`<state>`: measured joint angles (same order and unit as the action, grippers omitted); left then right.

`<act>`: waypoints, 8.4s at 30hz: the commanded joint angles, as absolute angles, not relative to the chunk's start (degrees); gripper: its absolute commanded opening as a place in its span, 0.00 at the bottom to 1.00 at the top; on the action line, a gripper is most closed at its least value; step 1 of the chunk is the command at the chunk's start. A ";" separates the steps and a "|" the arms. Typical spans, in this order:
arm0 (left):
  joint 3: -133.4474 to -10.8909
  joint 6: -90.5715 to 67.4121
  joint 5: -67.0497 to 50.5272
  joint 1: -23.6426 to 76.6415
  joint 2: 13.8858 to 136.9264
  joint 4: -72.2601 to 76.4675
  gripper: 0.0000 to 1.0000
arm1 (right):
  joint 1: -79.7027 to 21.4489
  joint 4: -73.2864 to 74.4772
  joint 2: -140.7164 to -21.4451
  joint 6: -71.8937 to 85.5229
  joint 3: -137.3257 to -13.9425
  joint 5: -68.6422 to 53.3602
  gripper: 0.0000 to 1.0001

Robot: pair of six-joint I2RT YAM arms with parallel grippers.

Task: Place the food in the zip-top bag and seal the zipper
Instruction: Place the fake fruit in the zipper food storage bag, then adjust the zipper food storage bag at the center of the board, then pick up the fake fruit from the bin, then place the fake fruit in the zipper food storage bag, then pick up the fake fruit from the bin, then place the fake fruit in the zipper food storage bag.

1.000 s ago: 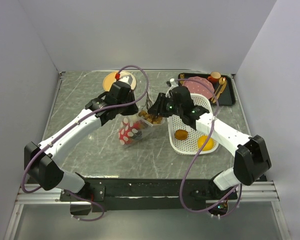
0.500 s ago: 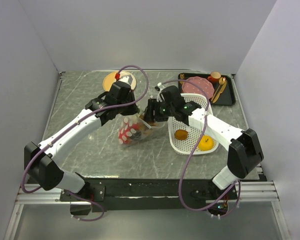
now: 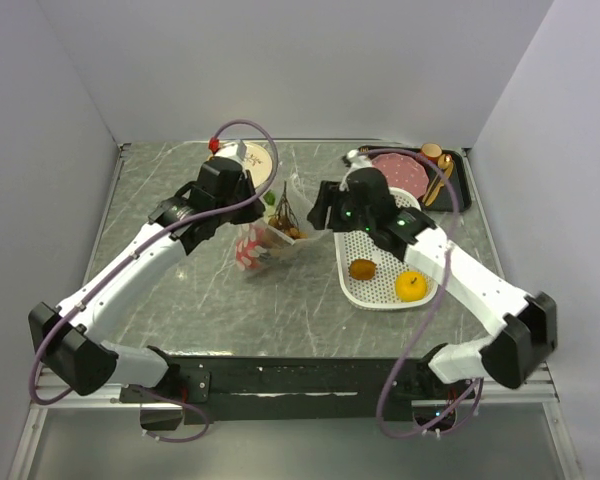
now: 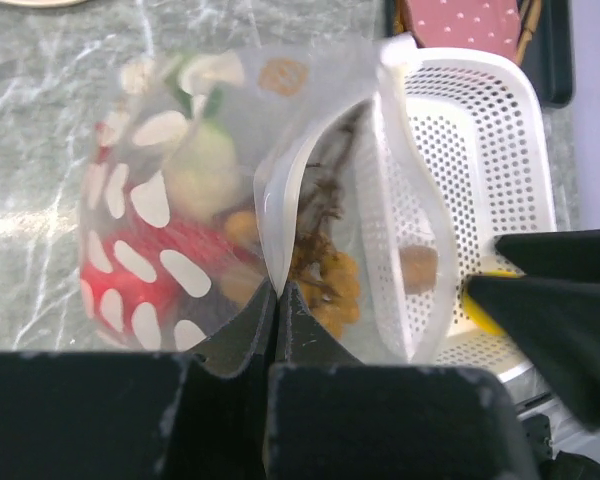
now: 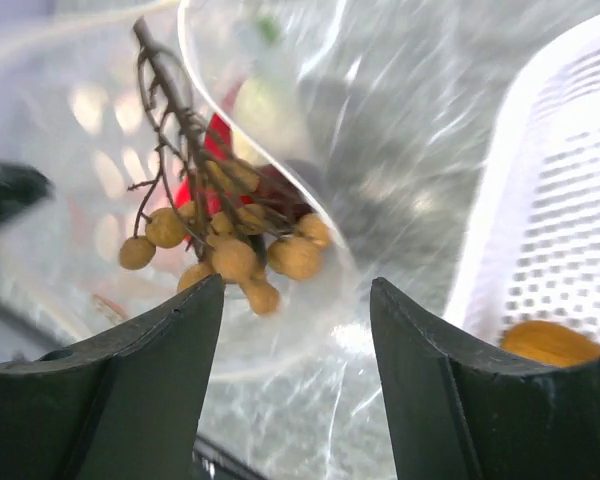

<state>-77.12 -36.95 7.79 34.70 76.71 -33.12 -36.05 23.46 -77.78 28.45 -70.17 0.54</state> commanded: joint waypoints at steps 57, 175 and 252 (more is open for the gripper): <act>-82.62 -37.27 -3.52 31.11 80.42 -33.31 0.01 | -22.94 23.21 -87.36 34.63 -51.51 3.52 0.89; -79.63 -35.95 -6.42 30.94 81.47 -30.24 0.01 | -21.01 42.54 -71.89 51.42 -43.50 29.62 1.00; -79.19 -36.30 -7.38 31.38 80.42 -30.76 0.01 | -34.36 1.33 -89.89 43.59 -70.14 -18.36 0.52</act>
<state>-77.49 -37.06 -6.26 31.11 81.71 -32.42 -32.93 6.85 -86.24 41.58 -67.64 -13.82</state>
